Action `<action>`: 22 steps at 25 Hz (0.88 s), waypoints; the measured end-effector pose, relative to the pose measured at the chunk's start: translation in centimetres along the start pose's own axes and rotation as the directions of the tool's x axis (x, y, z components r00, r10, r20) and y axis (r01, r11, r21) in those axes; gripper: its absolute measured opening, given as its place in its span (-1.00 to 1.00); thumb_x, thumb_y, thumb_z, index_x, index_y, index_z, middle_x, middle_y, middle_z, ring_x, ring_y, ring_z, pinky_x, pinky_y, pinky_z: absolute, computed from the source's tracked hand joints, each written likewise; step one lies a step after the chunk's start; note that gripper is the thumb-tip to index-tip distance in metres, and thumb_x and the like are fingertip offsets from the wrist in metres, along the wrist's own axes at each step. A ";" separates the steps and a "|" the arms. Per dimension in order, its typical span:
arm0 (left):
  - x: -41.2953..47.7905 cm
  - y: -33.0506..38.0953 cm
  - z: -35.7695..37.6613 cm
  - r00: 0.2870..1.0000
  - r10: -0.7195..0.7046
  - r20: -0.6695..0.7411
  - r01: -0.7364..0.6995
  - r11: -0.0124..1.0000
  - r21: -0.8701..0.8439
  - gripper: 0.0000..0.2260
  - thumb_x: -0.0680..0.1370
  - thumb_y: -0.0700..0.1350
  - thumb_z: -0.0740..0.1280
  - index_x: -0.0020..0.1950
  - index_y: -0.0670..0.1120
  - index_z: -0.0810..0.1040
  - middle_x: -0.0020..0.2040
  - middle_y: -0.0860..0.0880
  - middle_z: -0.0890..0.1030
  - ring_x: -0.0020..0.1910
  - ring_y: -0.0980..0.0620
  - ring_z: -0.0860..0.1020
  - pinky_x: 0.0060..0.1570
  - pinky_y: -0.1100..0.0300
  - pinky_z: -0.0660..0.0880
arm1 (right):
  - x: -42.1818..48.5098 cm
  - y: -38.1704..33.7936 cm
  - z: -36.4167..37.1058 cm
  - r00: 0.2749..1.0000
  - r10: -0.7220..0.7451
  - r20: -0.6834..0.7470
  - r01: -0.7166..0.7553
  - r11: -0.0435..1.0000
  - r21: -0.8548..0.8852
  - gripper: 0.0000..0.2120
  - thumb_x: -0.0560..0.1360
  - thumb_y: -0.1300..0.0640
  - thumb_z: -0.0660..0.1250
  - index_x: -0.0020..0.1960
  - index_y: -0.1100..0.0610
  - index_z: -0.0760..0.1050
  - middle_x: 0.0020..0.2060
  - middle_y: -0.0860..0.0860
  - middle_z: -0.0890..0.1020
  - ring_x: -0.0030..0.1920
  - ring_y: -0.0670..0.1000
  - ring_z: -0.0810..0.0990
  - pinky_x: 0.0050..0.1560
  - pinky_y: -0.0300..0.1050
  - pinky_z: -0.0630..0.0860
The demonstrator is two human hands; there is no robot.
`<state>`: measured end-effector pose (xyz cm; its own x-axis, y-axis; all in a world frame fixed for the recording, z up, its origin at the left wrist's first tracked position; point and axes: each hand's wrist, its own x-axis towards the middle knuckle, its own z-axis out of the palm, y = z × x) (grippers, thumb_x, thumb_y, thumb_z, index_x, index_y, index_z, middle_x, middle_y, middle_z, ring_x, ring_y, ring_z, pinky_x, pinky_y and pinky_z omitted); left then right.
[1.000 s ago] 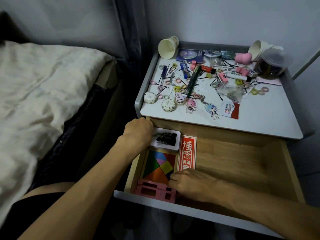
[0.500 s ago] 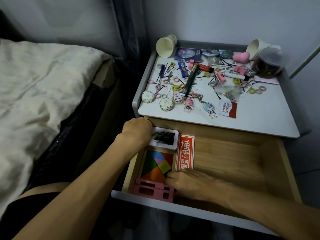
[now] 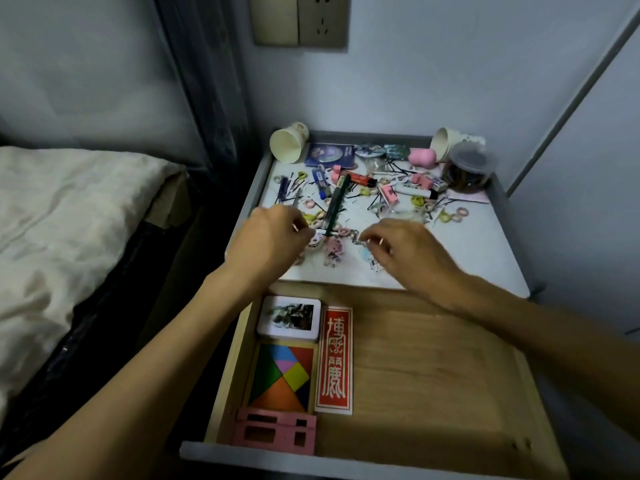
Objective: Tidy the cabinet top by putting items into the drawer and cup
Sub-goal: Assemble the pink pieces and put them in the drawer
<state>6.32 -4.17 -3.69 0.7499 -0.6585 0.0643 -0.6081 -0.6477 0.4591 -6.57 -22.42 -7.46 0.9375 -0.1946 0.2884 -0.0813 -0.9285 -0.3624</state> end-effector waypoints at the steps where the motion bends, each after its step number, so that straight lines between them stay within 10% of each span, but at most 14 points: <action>1: 1.2 0.9 -0.3 0.999 0.018 -0.045 -0.022 0.996 -0.089 -0.82 0.58 -0.01 0.32 -0.04 -0.07 0.65 -0.19 -0.04 0.67 -0.18 -0.03 0.62 -0.13 0.01 0.60 | 1.9 1.2 -1.0 0.996 0.083 -0.046 -0.083 0.997 -0.006 -0.83 0.55 0.19 0.34 0.11 0.15 0.62 -0.01 0.05 0.68 -0.08 0.01 0.62 -0.06 -0.16 0.52; 6: 9.2 3.1 1.2 0.986 -0.015 -0.167 -0.022 0.976 -0.217 -0.80 0.55 -0.22 0.21 -0.01 -0.14 0.64 -0.11 -0.19 0.67 -0.15 -0.20 0.62 -0.12 -0.03 0.60 | 9.1 7.1 -1.5 0.952 0.307 -0.001 -0.304 0.944 -0.129 -0.85 0.55 0.12 0.33 0.06 0.15 0.58 -0.13 0.10 0.67 -0.21 0.04 0.62 -0.17 -0.09 0.57; 11: 15.9 3.2 4.8 0.993 0.031 -0.111 -0.029 0.999 0.028 -0.70 0.54 -0.29 0.20 0.22 -0.12 0.57 0.11 -0.25 0.62 0.04 -0.27 0.58 -0.02 0.01 0.52 | 10.5 8.3 0.5 0.946 0.318 0.065 -0.293 0.921 -0.257 -0.91 0.49 0.20 0.36 -0.01 0.09 0.56 -0.18 0.08 0.64 -0.24 0.09 0.61 -0.18 0.00 0.61; 22: 20.9 2.9 8.6 0.999 0.035 -0.010 -0.032 0.973 0.229 -0.77 0.56 -0.21 0.23 0.20 -0.21 0.49 0.14 -0.30 0.54 0.10 -0.28 0.53 -0.04 0.01 0.45 | 10.5 9.0 0.3 0.897 0.441 -0.011 -0.441 0.897 -0.010 -0.89 0.46 0.07 0.42 -0.03 -0.06 0.56 -0.18 -0.10 0.66 -0.24 -0.07 0.54 -0.31 -0.22 0.32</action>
<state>17.97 -23.14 -8.64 0.7306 -0.6769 0.0896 -0.6753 -0.6969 0.2414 2.64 -32.71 -7.93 0.8018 -0.5876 0.1086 -0.4900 -0.7506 -0.4433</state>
